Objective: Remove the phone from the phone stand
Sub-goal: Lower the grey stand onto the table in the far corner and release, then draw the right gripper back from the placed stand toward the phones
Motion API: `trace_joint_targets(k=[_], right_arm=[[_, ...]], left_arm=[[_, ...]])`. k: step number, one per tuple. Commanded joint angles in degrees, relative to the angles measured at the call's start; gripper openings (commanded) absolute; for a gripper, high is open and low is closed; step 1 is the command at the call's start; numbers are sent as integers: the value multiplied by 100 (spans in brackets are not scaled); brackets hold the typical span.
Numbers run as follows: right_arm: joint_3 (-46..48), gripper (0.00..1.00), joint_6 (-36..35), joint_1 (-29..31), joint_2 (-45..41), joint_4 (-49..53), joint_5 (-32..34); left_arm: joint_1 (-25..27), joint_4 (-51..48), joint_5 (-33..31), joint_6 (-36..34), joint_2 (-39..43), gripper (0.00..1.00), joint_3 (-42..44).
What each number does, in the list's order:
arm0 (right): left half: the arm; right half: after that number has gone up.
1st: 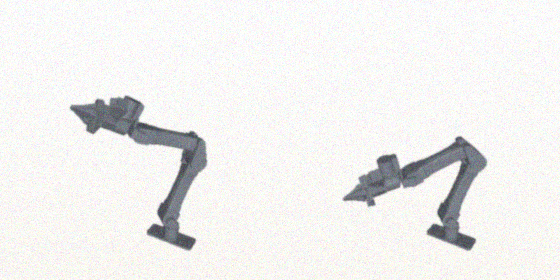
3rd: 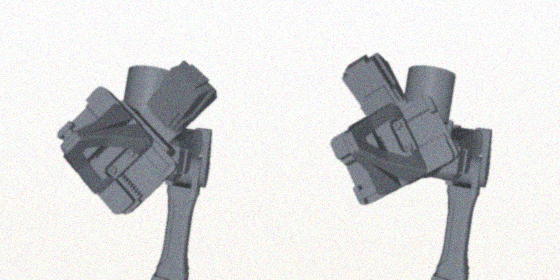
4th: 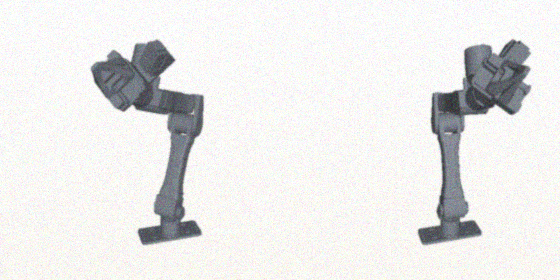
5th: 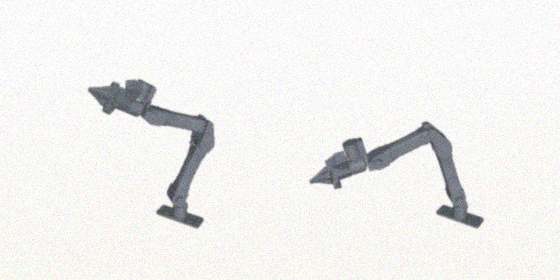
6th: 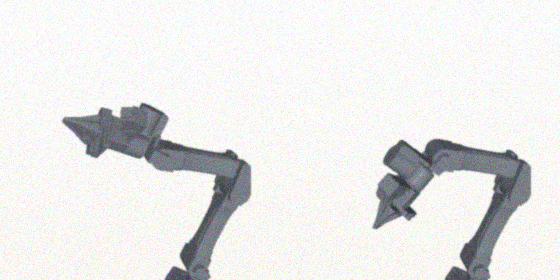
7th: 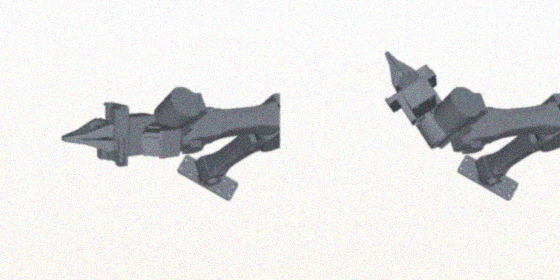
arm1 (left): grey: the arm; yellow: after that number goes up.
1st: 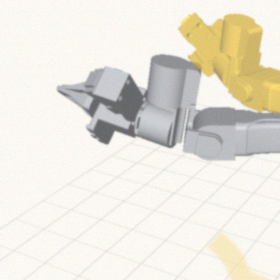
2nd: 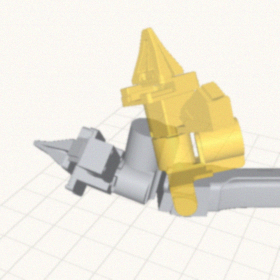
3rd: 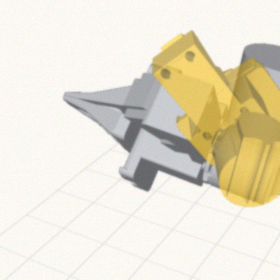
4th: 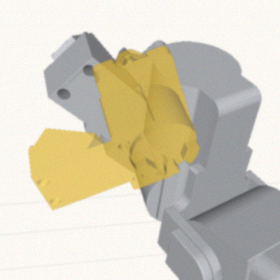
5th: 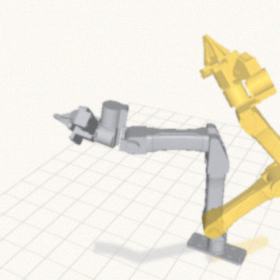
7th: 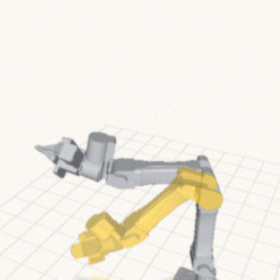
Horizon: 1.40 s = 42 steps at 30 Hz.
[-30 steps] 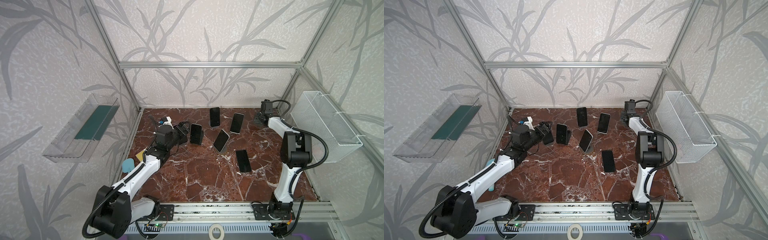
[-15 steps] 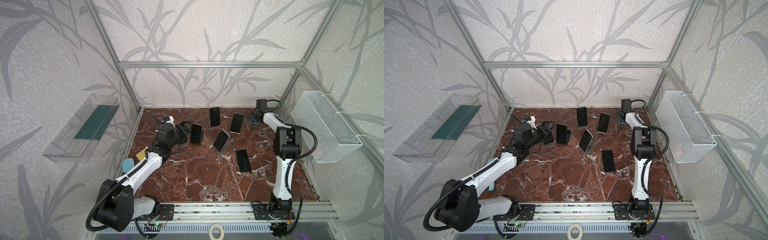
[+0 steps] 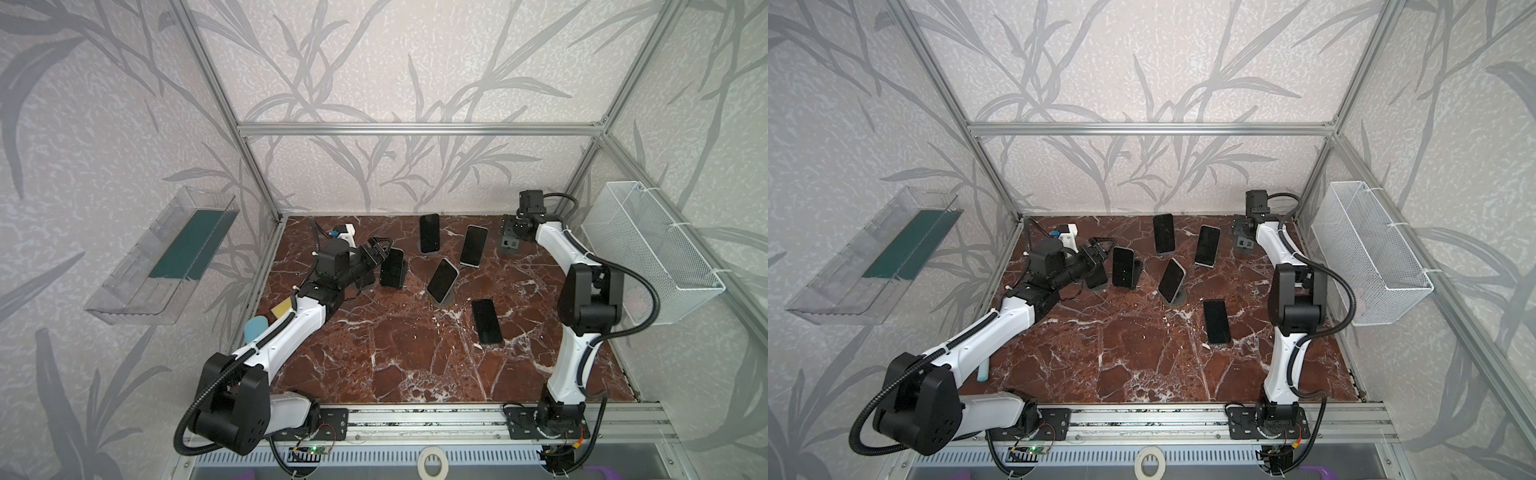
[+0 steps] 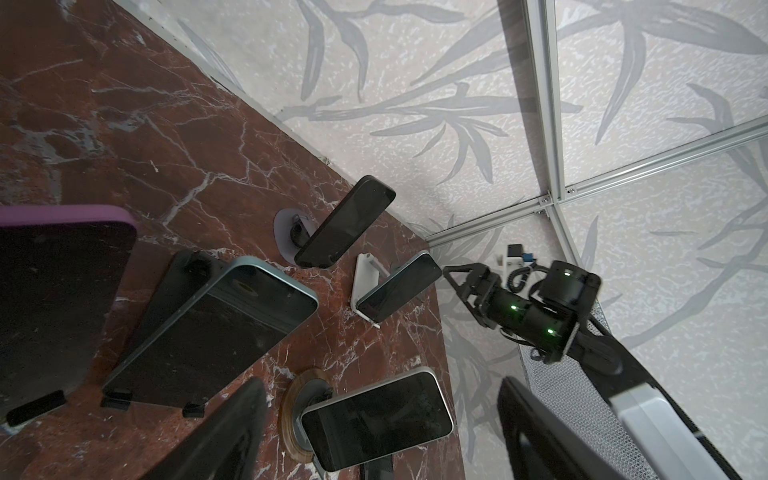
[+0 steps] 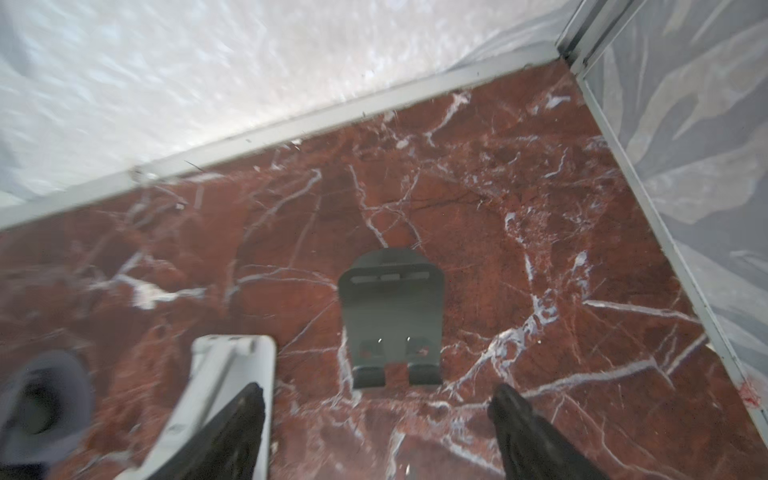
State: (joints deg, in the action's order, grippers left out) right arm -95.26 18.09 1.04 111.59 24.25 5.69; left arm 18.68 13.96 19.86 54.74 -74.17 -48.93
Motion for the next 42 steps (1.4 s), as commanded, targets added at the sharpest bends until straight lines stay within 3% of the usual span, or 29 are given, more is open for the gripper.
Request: trace_joint_targets(k=[1,7,10,13,17,24,32,42], right_arm=[[836,82,802,133,-954,-352,-501],[2277,82,836,900,-2299,-594,193],[2831,83,819,1285,-2780,-677,487],[3667,89,1107,1383,-3105,-1526,384],[4002,90,1417,1520,-3360,-1745,874],[2722,92,1335,1846,-2999,30,1472],[1616,99,1410,2055,-2221,287,2298],[-358,99,1433,2157,-354,868,2741]], left_arm=[[0,-129,102,-235,278,87,-250],[-4,-97,-374,-257,552,89,-68],[-5,46,-236,-197,554,89,-53],[0,-42,-56,-192,494,88,-164],[4,-58,-139,-226,443,88,-141],[-13,-70,-36,-109,421,88,-174],[-22,-132,-178,-159,469,88,-152],[-156,-77,-84,2,383,88,-136]])
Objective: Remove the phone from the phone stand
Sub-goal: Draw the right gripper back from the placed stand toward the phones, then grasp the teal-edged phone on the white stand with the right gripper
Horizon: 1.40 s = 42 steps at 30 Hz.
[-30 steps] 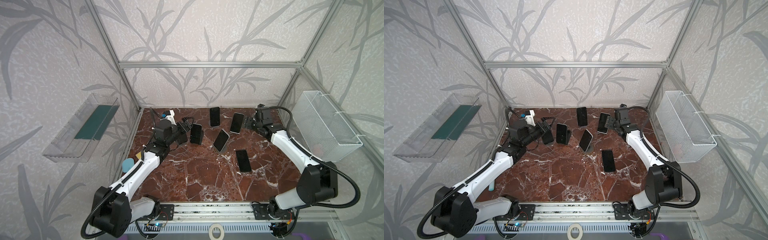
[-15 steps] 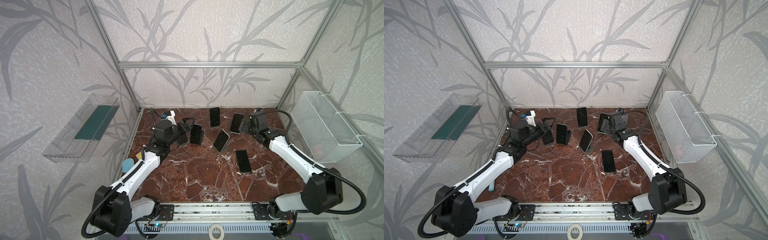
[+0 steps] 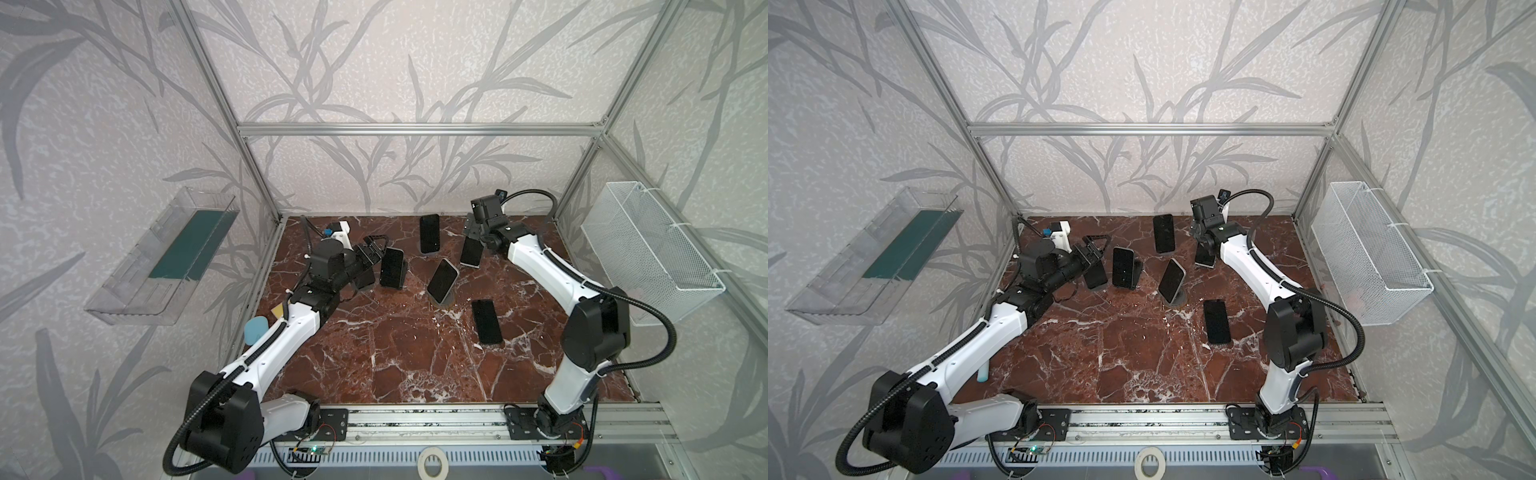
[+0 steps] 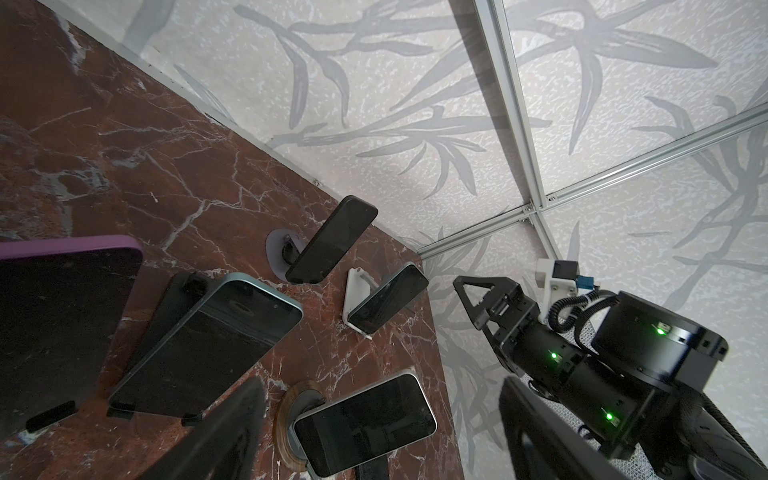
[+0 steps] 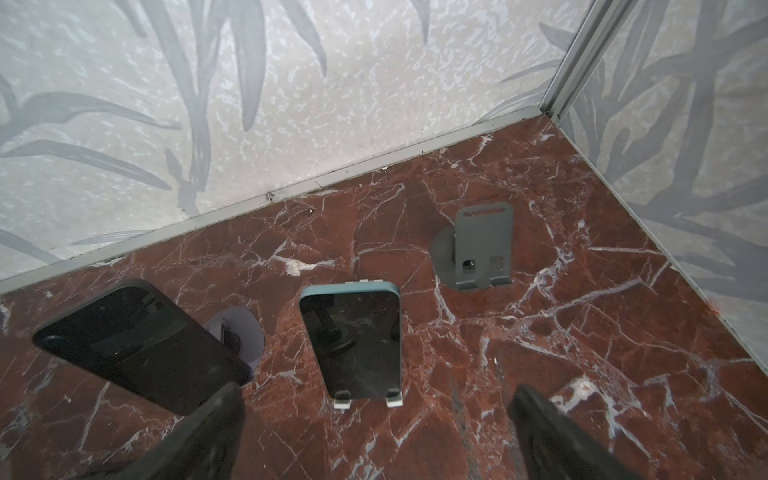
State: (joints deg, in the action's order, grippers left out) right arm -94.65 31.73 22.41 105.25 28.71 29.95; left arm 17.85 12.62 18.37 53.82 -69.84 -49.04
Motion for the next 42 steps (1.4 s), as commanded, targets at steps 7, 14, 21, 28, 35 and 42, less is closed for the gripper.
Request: trace_joint_targets(k=[7,14,21,28,35,42], right_arm=[[-1560,99,194,-72,1195,944,139],[-2133,99,312,-194,1669,1309,-52],[-2312,99,177,-236,1875,1259,-192],[-2444,99,251,-312,2108,1314,-394],[-2308,99,274,-325,2139,1191,-442],[-2278,98,124,-330,2244,1070,-462]], left_arm=[[-145,77,246,39,-186,88,-219],[-150,51,217,9,-234,88,-222],[-159,109,292,107,-301,88,-209],[-167,176,272,138,-293,88,-170],[-185,74,275,186,-354,87,-202],[-194,523,355,280,-260,87,-38]])
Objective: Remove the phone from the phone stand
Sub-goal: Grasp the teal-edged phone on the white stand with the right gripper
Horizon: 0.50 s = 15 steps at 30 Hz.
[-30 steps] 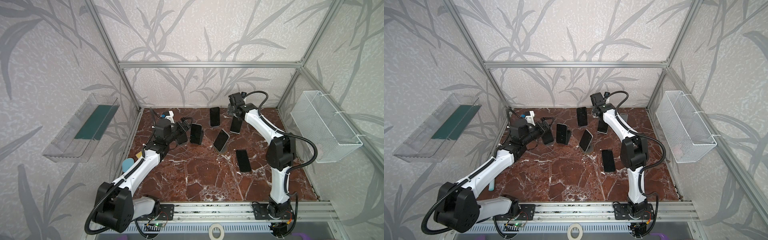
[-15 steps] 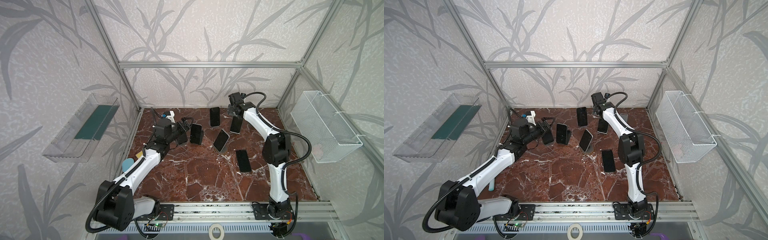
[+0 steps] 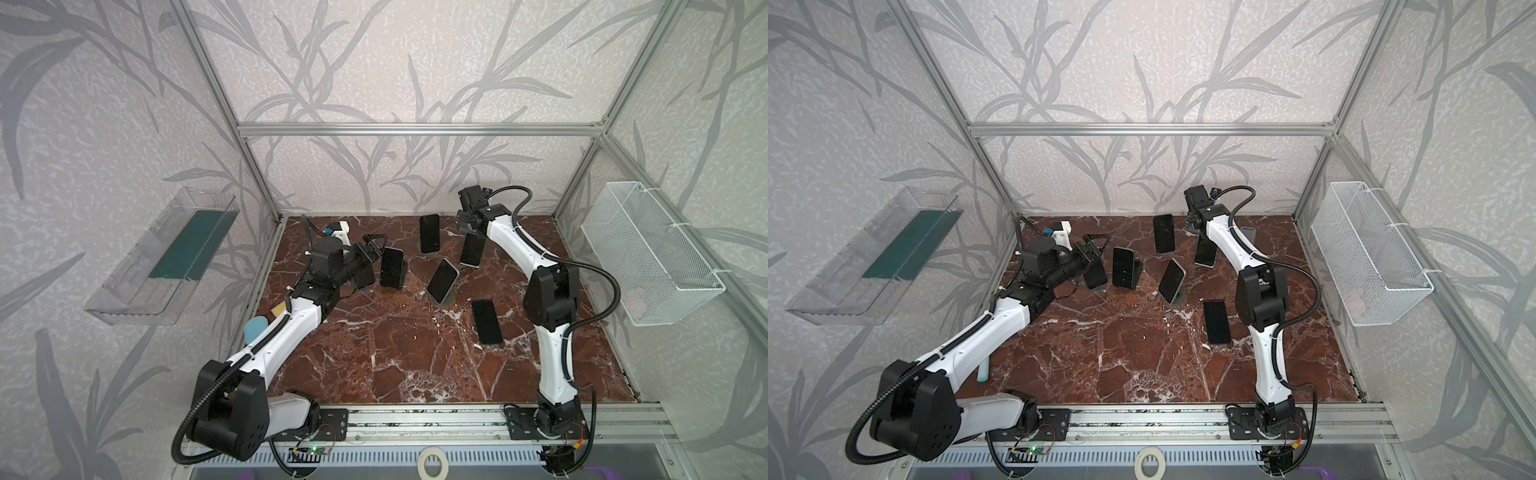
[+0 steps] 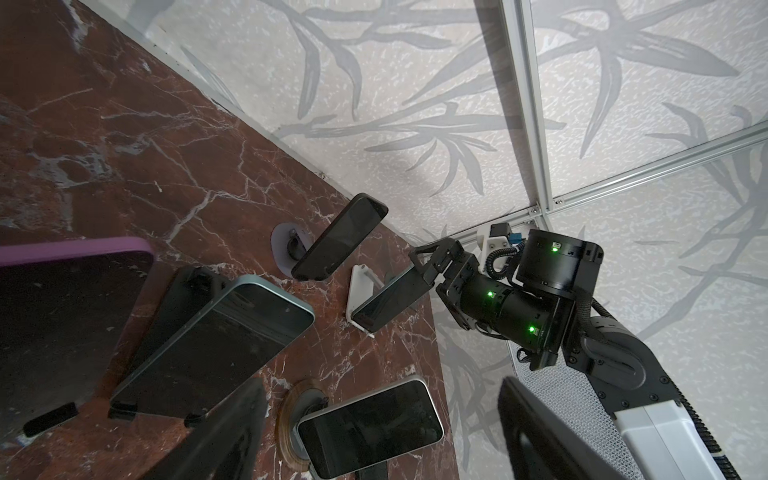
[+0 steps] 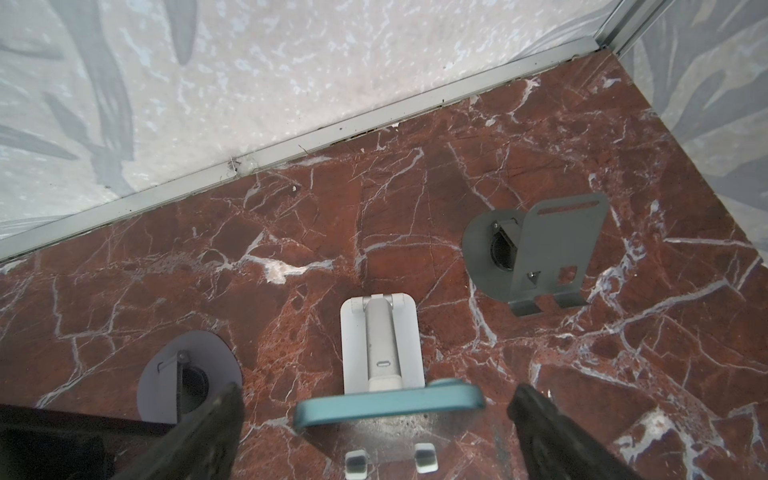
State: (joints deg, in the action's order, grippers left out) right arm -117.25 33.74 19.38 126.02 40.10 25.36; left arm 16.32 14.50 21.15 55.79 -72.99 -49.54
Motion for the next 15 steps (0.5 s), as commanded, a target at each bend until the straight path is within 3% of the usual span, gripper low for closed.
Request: trace_joint_targets(k=[1,9,15], right_arm=[[21,98,-101,-22,162,-96,-10],[490,87,-262,-39,29,-521,-118],[609,84,-236,-48,21,-622,-33]], left_arm=[[-41,339,65,81,57,87,12],[-50,338,144,135,-38,87,-16],[-50,341,135,126,-21,87,-4]])
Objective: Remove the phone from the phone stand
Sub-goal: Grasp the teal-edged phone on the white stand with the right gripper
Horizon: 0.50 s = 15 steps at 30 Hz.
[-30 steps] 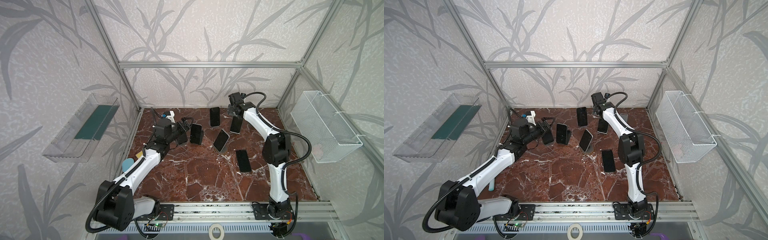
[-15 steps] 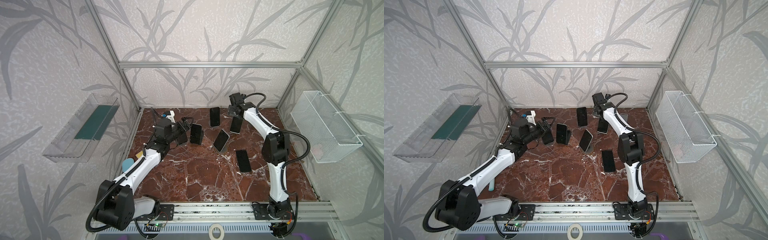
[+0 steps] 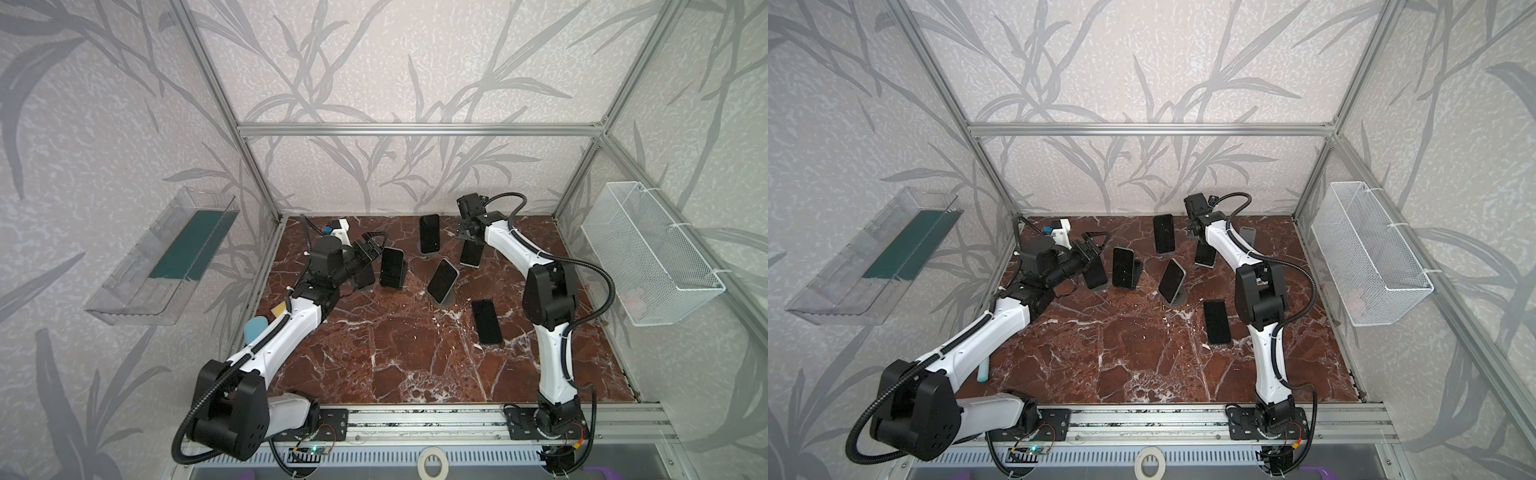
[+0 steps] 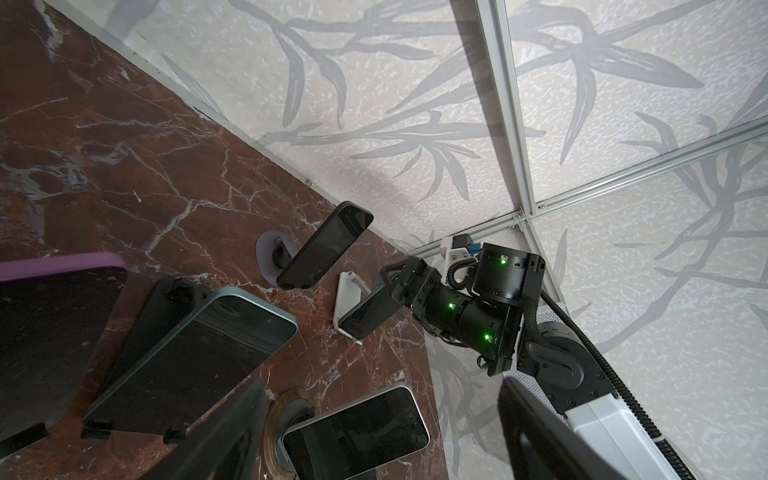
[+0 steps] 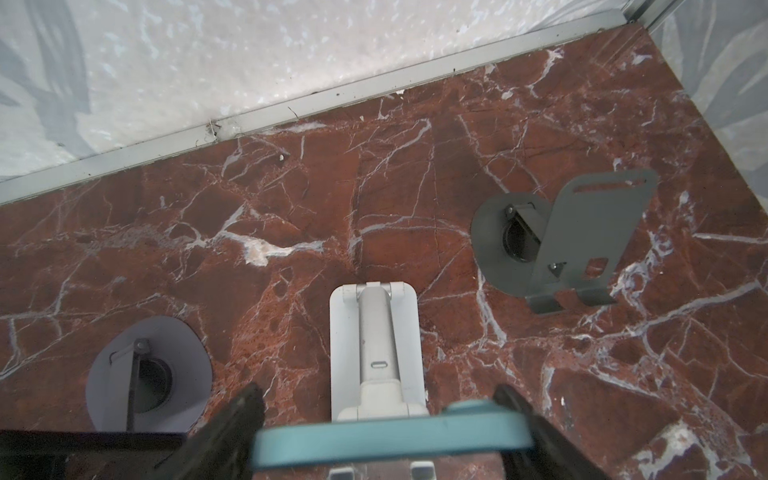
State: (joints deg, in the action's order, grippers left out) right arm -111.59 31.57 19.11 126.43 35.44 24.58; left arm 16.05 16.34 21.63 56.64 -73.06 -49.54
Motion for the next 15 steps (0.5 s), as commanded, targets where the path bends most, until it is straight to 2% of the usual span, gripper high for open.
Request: trace_joint_targets(k=[1,15], right_arm=[[65,84,-11,-30,-22,-169,47],[390,70,-65,-114,-187,-629,-179]], left_arm=[[-23,159,96,48,-15,88,-6],[-50,200,118,76,-11,88,3]])
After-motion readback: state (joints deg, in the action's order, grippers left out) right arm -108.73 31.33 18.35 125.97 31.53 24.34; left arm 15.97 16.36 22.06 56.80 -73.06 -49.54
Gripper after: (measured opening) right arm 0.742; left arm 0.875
